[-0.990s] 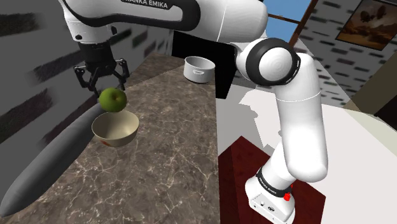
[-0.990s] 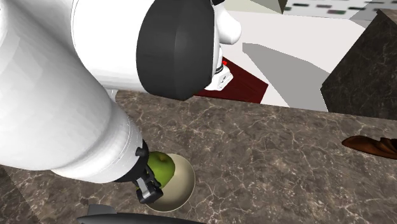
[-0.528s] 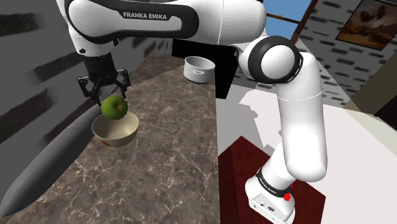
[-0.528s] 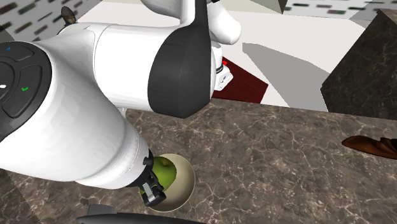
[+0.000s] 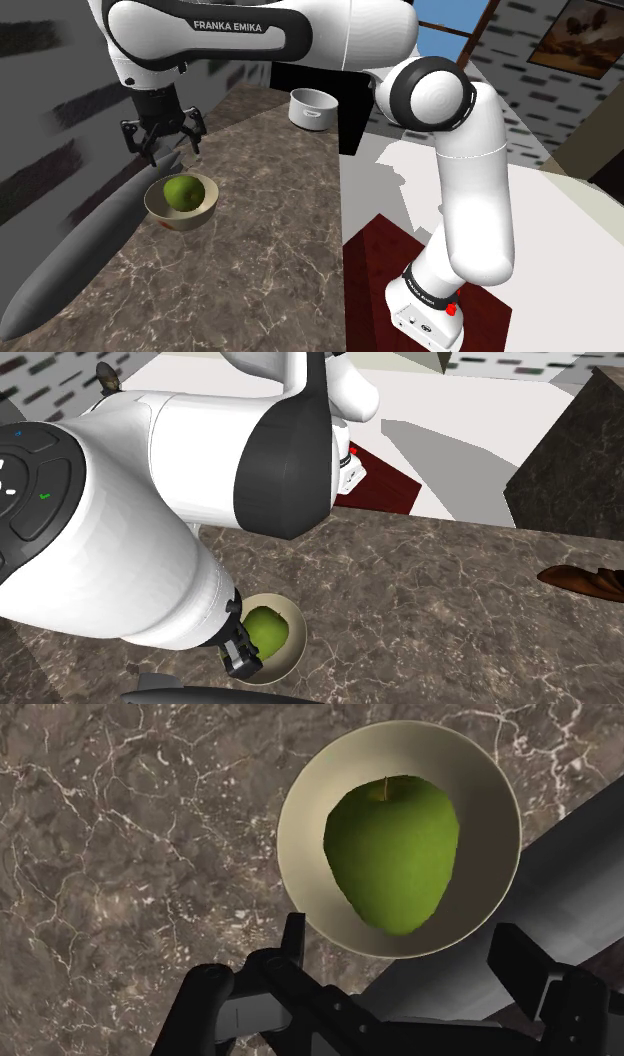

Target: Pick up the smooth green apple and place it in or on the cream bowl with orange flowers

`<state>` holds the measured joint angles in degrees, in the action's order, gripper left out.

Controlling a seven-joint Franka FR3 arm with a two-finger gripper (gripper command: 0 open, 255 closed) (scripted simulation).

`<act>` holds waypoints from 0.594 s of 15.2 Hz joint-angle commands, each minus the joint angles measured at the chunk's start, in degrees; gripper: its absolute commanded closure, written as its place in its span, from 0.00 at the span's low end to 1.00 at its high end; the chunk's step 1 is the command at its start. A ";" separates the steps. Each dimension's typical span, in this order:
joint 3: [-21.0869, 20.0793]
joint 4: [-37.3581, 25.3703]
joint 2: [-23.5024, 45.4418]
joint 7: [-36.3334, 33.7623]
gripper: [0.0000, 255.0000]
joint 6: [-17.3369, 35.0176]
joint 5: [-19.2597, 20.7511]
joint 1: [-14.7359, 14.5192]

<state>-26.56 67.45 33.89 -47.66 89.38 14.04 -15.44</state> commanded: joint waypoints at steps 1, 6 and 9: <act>0.00 0.00 0.00 0.00 0.00 0.00 0.00 0.00; 0.18 -6.83 1.75 0.30 0.00 -4.95 0.49 -1.50; 0.57 -14.76 4.31 0.71 0.00 -10.15 1.26 -3.46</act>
<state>-25.98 53.60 38.31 -47.06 80.29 15.33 -18.79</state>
